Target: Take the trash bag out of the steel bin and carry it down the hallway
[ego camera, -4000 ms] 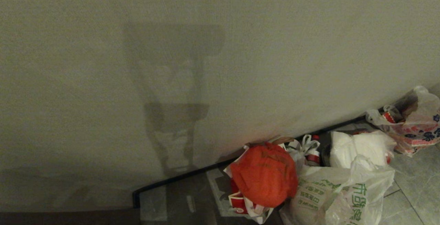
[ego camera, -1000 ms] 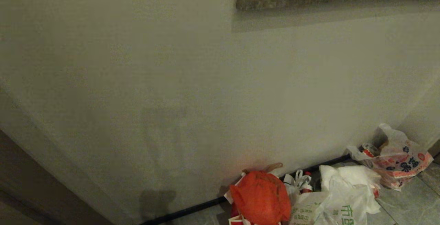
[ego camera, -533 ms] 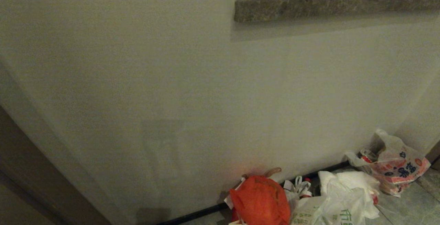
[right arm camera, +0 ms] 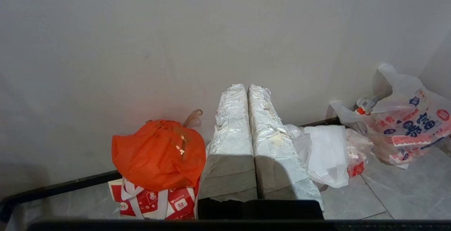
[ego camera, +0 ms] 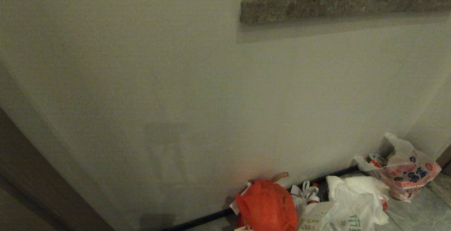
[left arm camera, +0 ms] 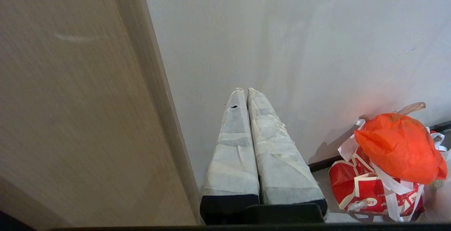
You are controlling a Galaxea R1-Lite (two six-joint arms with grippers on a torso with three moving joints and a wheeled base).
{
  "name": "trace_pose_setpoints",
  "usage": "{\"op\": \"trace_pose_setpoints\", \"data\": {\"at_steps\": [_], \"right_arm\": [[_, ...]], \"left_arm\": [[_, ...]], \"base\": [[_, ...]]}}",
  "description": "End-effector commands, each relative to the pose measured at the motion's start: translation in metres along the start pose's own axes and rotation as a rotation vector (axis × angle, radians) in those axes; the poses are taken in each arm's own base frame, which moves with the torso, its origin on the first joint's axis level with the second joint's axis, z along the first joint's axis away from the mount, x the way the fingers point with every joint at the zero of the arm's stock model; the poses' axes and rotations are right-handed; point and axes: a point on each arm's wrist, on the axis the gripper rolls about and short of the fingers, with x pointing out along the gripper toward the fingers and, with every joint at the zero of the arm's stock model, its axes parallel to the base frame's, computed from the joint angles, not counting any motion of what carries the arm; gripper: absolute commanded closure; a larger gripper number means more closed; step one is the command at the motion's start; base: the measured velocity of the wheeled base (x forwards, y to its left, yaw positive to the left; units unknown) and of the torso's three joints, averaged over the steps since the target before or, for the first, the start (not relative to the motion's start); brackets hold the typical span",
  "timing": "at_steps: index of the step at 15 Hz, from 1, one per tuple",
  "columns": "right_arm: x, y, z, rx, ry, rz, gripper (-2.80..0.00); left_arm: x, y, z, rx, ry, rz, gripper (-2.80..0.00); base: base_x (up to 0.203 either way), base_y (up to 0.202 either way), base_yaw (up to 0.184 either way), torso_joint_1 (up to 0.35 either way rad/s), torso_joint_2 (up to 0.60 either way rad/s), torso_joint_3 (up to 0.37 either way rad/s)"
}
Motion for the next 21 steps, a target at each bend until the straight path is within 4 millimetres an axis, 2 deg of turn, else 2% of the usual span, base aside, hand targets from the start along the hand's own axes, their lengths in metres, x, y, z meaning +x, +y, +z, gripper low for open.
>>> {"op": "trace_pose_setpoints", "data": {"at_steps": [1, 21], "right_arm": [[0.0007, 0.0000, -0.0026, -0.002, 0.011, 0.000, 0.00], [0.0007, 0.0000, -0.0029, -0.005, 0.014, 0.000, 0.00]], "left_arm": [[0.0000, 0.0000, 0.0000, 0.000, 0.000, 0.001, 0.00], [0.0000, 0.0000, 0.0000, 0.000, 0.000, 0.001, 0.00]], "base": [[0.000, 0.000, 0.000, 0.000, 0.00, 0.000], [0.000, 0.000, 0.000, 0.000, 0.00, 0.000]]}}
